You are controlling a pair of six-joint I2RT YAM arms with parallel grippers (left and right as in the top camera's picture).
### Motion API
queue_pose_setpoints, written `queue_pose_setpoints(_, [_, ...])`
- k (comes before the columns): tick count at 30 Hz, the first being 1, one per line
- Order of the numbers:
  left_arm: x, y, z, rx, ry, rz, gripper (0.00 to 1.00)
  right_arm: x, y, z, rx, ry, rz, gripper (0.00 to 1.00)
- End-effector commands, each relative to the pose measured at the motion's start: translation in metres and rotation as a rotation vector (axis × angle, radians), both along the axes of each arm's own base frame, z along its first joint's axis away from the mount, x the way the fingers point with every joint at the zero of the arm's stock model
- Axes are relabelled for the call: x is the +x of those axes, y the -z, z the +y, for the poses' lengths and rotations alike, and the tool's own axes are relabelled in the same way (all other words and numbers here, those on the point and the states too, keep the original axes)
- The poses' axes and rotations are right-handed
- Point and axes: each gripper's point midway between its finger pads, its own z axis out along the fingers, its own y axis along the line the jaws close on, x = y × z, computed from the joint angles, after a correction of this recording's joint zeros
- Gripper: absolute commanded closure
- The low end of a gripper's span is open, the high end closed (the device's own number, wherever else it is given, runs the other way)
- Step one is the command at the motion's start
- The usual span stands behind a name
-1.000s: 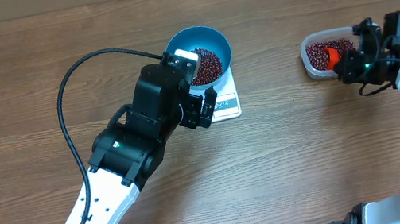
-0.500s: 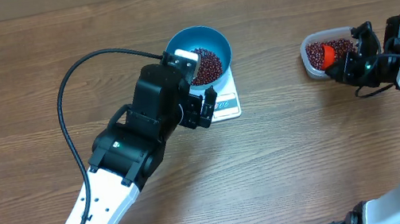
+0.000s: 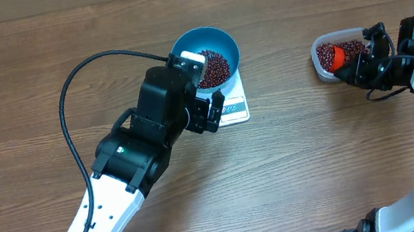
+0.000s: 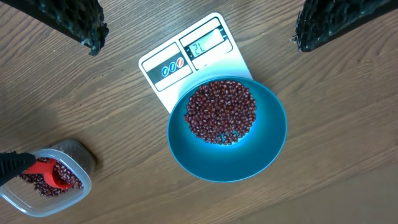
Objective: Scoop item into bowl and weigh 150g on scale
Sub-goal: 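Dip and drag the scoop through the red beans with the right gripper, then lift the filled scoop and carry it toward the blue bowl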
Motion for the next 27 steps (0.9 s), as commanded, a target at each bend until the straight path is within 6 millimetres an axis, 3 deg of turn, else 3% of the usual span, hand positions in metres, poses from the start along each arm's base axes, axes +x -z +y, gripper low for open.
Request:
queue_pose_setpoints(1, [0.003, -0.009, -0.002, -0.009, 0.011, -0.018, 0.01, 0.003, -0.005, 0.007, 0.067, -0.017, -0.023, 0.96])
queue_pose_setpoints(13, [0.003, -0.009, -0.002, -0.009, 0.011, -0.018, 0.0, 0.005, -0.023, -0.011, 0.213, 0.023, -0.1, 0.96])
queue_pose_setpoints(21, [0.003, -0.009, -0.002, -0.009, 0.011, -0.017, 0.01, 0.001, -0.006, -0.022, 0.276, 0.062, -0.06, 0.96])
queue_pose_setpoints(27, [0.003, -0.009, -0.002, -0.009, 0.011, -0.018, 0.0, -0.001, -0.016, -0.032, 0.348, 0.086, -0.095, 0.96])
